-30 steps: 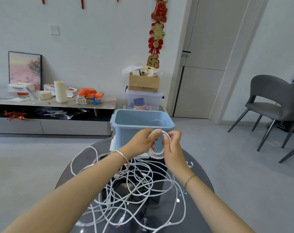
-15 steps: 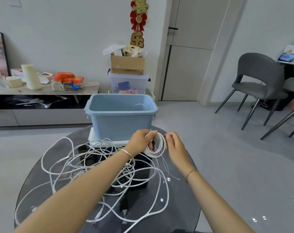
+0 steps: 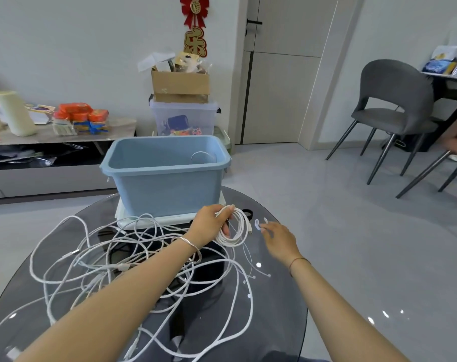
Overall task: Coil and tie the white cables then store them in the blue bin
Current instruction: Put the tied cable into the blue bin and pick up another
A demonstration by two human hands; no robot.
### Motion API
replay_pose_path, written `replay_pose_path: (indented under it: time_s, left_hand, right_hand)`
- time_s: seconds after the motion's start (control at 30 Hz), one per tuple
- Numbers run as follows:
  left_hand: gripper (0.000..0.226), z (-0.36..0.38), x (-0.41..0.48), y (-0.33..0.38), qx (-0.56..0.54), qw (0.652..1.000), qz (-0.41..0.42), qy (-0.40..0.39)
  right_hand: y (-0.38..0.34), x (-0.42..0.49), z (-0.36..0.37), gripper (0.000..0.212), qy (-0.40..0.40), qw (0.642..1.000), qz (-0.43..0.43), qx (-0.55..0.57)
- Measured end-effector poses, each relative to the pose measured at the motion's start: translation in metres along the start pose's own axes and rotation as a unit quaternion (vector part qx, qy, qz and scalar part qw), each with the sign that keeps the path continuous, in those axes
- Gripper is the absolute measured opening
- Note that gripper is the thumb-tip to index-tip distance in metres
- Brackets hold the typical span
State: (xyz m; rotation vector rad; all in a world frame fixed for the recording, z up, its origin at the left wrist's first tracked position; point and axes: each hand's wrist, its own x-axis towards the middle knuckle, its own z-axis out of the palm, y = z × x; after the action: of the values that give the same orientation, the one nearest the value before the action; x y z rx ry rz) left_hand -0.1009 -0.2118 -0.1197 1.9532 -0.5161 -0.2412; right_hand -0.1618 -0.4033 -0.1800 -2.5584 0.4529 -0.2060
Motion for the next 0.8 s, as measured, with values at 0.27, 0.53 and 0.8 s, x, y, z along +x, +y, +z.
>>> replay_pose_path:
  time_s: [0.27, 0.53, 0.8]
  left_hand:
    - [0.039, -0.016, -0.024, 0.004, -0.01, 1.0, -0.007, 0.002]
    - [0.032, -0.069, -0.088, 0.007, 0.006, 0.999, 0.038, 0.029]
    - [0.032, -0.1, -0.137, -0.01, -0.001, 0.997, 0.067, 0.04]
  right_hand:
    - [-0.026, -0.021, -0.012, 0.018, 0.115, 0.96, -0.008, 0.257]
    - [-0.129, -0.071, -0.035, 0.008, 0.05, 0.877, -0.115, 0.463]
    - [-0.162, -0.085, -0.011, 0.012, 0.078, 0.924, -0.166, 0.335]
